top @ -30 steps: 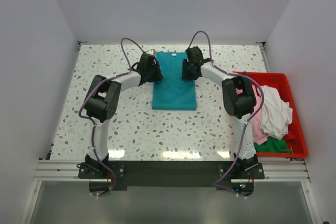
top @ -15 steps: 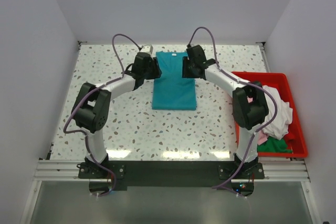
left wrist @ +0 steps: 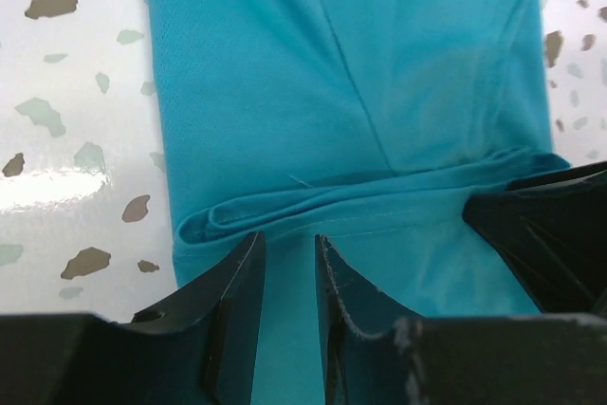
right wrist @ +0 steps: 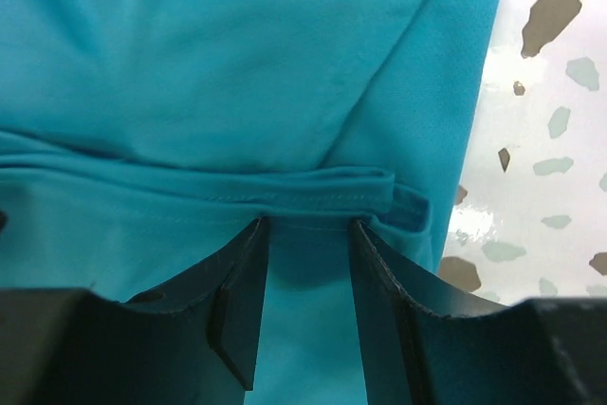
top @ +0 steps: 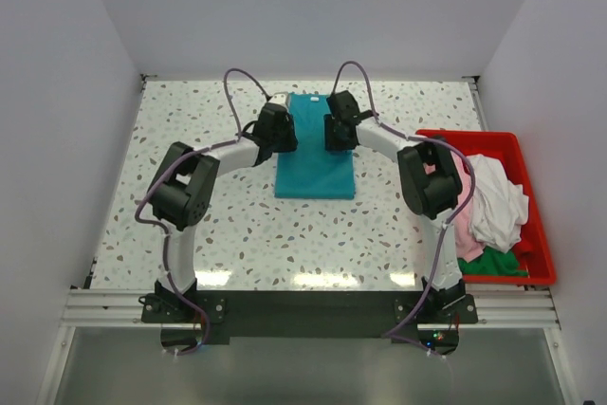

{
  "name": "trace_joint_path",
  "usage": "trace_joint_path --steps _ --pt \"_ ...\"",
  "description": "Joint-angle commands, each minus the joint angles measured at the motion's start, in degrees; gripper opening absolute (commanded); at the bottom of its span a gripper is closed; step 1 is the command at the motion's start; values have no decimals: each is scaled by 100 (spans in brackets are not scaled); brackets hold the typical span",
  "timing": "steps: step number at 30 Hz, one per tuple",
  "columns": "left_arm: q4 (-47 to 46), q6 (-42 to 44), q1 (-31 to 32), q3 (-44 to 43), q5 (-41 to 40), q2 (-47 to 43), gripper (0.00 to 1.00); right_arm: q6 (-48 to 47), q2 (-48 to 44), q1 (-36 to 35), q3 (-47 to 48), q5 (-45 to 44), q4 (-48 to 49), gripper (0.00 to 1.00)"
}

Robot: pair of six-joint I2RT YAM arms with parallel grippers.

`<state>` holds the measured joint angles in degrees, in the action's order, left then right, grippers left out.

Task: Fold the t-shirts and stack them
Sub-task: Fold the tshirt

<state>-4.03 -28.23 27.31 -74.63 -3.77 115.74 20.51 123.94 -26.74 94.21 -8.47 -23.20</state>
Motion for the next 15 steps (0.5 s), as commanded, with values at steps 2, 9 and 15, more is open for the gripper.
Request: trace_joint_path --steps 2,9,15 --pt "-160 142 -68 -315 -264 387 31 -83 236 195 221 -199 -141 43" --pt "192 -376 -68 -53 -730 493 24 49 43 231 -280 -59 26 43" --pt "368 -613 -33 448 -915 90 24 242 -343 213 -886 309 202 43"
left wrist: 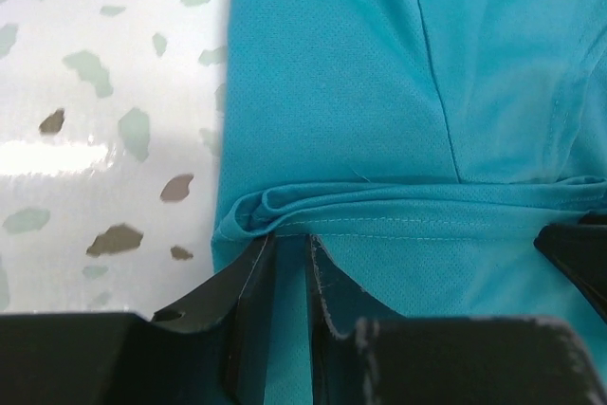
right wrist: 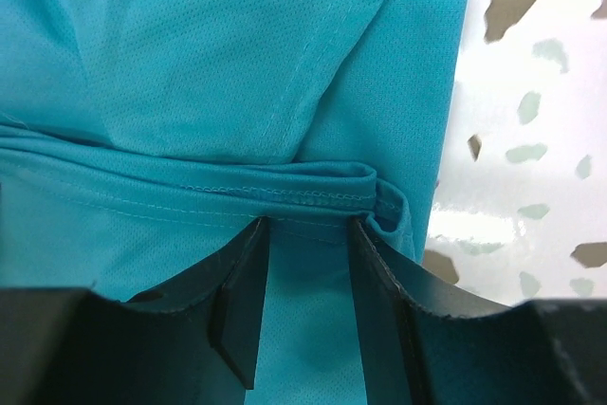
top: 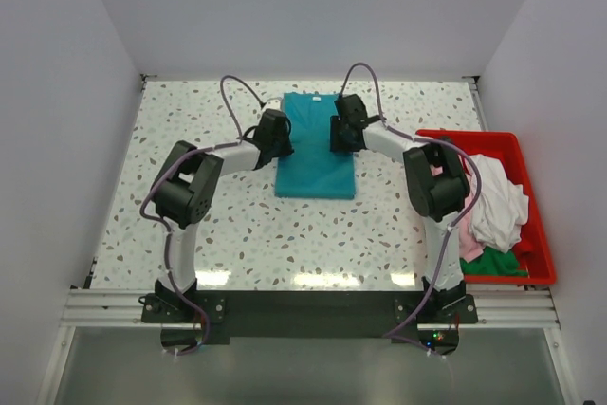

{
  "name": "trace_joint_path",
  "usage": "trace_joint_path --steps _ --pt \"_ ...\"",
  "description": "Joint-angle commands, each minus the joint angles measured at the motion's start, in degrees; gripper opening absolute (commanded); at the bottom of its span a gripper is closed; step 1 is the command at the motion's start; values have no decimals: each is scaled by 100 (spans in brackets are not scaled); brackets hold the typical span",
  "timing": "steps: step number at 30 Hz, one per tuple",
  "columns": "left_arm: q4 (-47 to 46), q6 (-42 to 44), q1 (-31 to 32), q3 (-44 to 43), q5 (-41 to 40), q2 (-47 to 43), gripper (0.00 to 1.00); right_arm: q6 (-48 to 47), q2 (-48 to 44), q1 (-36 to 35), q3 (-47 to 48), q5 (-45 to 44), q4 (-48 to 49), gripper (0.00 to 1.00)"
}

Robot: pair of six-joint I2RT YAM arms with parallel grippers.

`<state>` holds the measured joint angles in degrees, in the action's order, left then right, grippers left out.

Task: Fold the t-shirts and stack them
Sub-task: Fold the tshirt

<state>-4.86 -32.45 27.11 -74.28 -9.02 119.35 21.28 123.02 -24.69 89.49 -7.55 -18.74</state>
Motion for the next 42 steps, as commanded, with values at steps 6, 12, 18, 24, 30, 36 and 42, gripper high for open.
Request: trace_joint_path --steps 6,12,18,24,30,36,42 --pt "346 -525 136 1475 -399 -956 24 464 -963 -273 -1669 448 142 43" --pt "354 -1017 479 2593 -505 -1773 24 649 -1867 -704 -2733 457 415 43" --pt "416 -1220 532 3218 -434 -2416 25 641 -2353 -687 -2991 728 337 45" --pt "451 -1326 532 3429 -329 -2689 25 518 -2371 -423 -2841 957 266 47" --pt "828 -1142 514 3148 -294 -2864 27 377 -2300 -107 -2535 1133 82 48" --pt "1557 -877 479 2673 -267 -3681 54 386 -3027 -71 -2655 1063 -226 49" --pt "2543 -1483 461 3330 -93 -4937 59 1000 -4469 -545 -4146 984 -463 49"
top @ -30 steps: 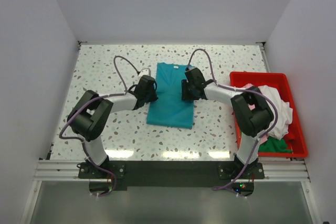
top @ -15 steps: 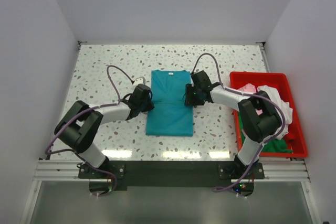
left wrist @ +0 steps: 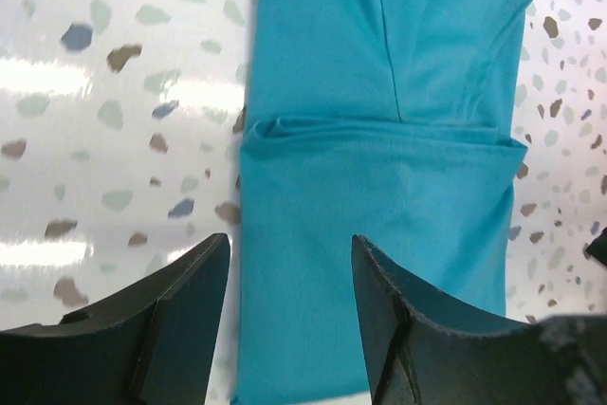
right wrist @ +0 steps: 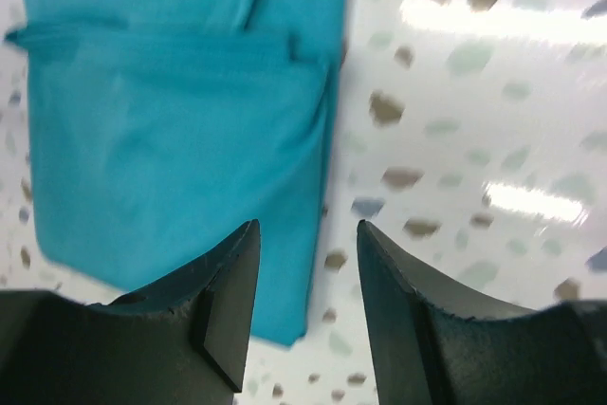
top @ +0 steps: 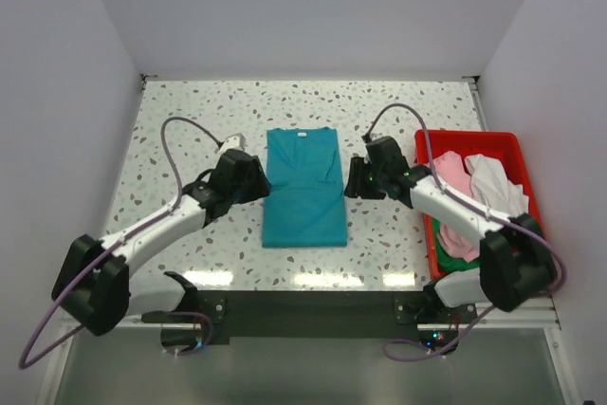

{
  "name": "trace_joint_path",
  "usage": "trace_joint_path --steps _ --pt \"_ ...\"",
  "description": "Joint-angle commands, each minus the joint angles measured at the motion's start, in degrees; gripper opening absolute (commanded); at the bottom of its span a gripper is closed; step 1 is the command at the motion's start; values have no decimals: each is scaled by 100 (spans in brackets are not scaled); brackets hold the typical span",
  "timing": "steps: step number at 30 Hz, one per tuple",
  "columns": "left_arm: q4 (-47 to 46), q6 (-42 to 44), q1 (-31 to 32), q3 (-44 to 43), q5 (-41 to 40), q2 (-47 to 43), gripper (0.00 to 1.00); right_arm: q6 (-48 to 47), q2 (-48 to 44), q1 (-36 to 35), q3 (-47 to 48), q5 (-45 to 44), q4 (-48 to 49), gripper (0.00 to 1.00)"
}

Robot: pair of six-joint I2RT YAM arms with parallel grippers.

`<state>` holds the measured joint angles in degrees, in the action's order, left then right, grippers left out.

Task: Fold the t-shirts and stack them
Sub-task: Fold the tshirt

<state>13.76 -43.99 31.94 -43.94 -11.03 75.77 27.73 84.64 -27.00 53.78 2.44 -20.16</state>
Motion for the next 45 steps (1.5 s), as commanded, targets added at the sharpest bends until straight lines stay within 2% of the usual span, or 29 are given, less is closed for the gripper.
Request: trace_joint_path --steps 1,4,7,12,23,37,42,45 --pt "689 -443 22 690 205 -955 59 487 -990 -558 -770 -33 -322 49" --pt "777 -839 119 1394 548 -1580 57 1128 -1606 -1006 -1465 -15 -216 49" --pt "558 -1172 181 1957 908 -2003 57 1699 -2020 -1158 -1932 -77 -102 49" --pt "374 -1305 295 2241 1076 -2110 57 2035 -2285 -1176 -2284 -191 20 49" --pt "-224 -1428 409 2663 1463 -1855 55 2466 -1750 -1255 -2697 90 917 47" --pt "-646 -1604 664 2979 1358 -1689 43 2799 -1415 -1474 -2952 82 1471 41" --pt "-787 -1674 787 3049 1322 -1583 35 2844 -1520 -1501 -2978 46 1515 39" --pt "-787 -1683 805 3041 1287 -1600 28 2887 -1538 -1501 -2987 55 1585 33"
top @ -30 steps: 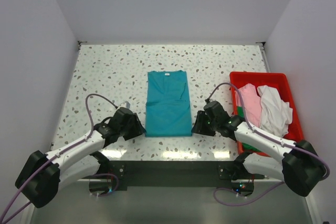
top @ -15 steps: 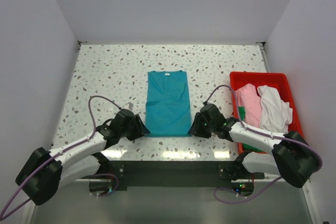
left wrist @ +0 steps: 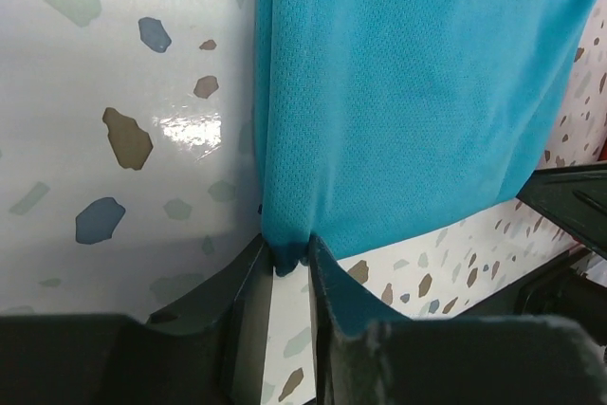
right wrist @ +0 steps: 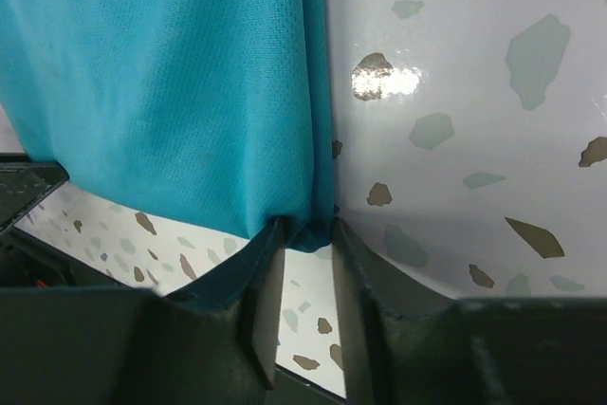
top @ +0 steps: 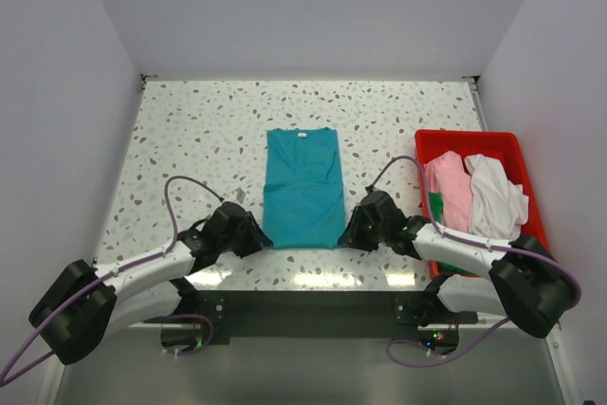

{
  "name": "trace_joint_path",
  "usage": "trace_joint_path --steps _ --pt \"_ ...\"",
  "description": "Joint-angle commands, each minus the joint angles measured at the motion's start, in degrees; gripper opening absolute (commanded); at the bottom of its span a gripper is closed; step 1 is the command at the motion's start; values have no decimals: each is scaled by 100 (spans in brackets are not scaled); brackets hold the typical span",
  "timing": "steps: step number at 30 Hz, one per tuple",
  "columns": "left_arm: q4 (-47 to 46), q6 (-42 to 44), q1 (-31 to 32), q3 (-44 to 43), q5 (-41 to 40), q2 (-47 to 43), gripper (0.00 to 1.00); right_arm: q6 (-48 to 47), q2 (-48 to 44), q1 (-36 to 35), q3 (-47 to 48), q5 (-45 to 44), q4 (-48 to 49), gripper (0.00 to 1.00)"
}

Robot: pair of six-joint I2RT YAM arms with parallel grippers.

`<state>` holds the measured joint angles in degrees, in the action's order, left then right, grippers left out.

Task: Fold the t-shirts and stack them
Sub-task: Fold the tshirt

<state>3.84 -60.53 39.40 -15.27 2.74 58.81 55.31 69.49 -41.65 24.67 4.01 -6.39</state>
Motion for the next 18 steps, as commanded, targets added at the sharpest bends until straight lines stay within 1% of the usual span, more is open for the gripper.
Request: trace_joint_path --steps 1,2,3,4,5,6,7,8,9,11,13,14,16,17,18 --pt "214 -20 59 156 -98 96 26 147 -15 -54 -85 -94 252 28" --pt "231 -20 68 147 -107 96 23 147 -15 -45 -85 -76 279 26" --pt "249 -11 77 112 -107 87 18 156 -15 -54 -76 -76 314 24" --pt "275 6 77 94 -125 78 15 147 -24 -37 -67 -76 323 15" --pt "345 15 103 42 -125 52 12 138 -50 -45 -67 -85 297 11" --pt "398 41 112 7 -134 9 8 129 -94 -45 -76 -85 270 8" --pt "460 50 138 -20 -177 -18 6 77 -172 -54 -93 -76 244 0" --pt "591 50 182 -38 -204 -62 4 59 -225 -80 -102 -85 200 0" --pt "653 42 217 -64 -221 -149 0 -2 -295 -124 -102 -93 61 0" --pt "845 7 340 -64 -239 -255 0 -20 -611 -220 -207 -128 -142 0" --pt "1004 -98 489 -82 -257 -440 0 58 -1031 -475 -304 -207 -291 0" --pt "1214 -143 690 -125 -405 -510 0 76 -1191 -737 -296 -295 -588 0" --pt "1452 -266 893 -213 -555 -694 0 173 -1507 -1045 -217 -611 -941 0" --pt "1732 -310 1094 -370 -616 -756 0 208 -1796 -1308 -182 -708 -1265 0" --pt "1865 -371 1166 -467 -669 -878 0 261 -1912 -1424 -138 -804 -1433 0"
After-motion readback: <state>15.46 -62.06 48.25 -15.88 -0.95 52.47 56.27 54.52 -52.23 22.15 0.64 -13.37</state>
